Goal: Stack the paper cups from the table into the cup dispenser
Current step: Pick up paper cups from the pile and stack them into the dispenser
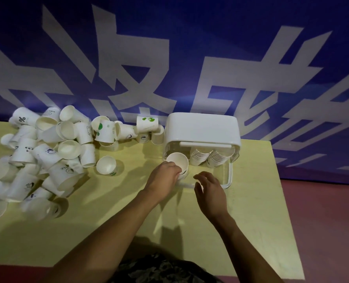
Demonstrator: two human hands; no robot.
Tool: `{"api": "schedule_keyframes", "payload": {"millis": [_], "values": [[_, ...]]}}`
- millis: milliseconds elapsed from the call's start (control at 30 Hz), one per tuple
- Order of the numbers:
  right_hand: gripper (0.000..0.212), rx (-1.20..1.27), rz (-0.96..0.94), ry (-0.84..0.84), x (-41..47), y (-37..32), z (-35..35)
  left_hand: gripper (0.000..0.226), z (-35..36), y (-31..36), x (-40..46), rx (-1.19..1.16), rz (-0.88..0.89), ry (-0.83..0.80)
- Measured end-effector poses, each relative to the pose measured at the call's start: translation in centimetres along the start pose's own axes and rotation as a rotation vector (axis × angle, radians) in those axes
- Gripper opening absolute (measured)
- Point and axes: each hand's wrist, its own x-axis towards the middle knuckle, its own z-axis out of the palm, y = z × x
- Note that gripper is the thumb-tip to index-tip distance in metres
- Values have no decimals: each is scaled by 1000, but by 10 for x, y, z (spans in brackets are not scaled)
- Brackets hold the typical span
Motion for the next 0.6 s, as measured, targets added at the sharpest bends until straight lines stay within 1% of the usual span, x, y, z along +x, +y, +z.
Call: {"api": "schedule_keyframes", "payload": {"millis": [67, 100, 133, 233, 300, 400, 600], "values": [[23, 3, -21, 0, -1, -1, 1, 23, 5, -3, 2, 35, -21, -70], [22, -1, -32, 1, -2, -2, 1, 23, 6, -4, 2, 17, -23, -69], [21, -11, -42, 5, -3, -5, 1, 23, 5, -6, 1, -22, -24, -46], [14, -63, -83, 36, -3, -23, 5, 21, -7, -12, -9, -126, -8, 111], [8, -81, -117, 33, -3, -40, 12, 18, -18, -25, -21, -153, -37, 192], [7, -73, -168, -28, 2, -70, 31, 16, -34, -61, -48, -143, -154, 210], [9, -24, -253, -177, 11, -135, 82, 18, -62, -155, -106, -42, -474, 244]]}}
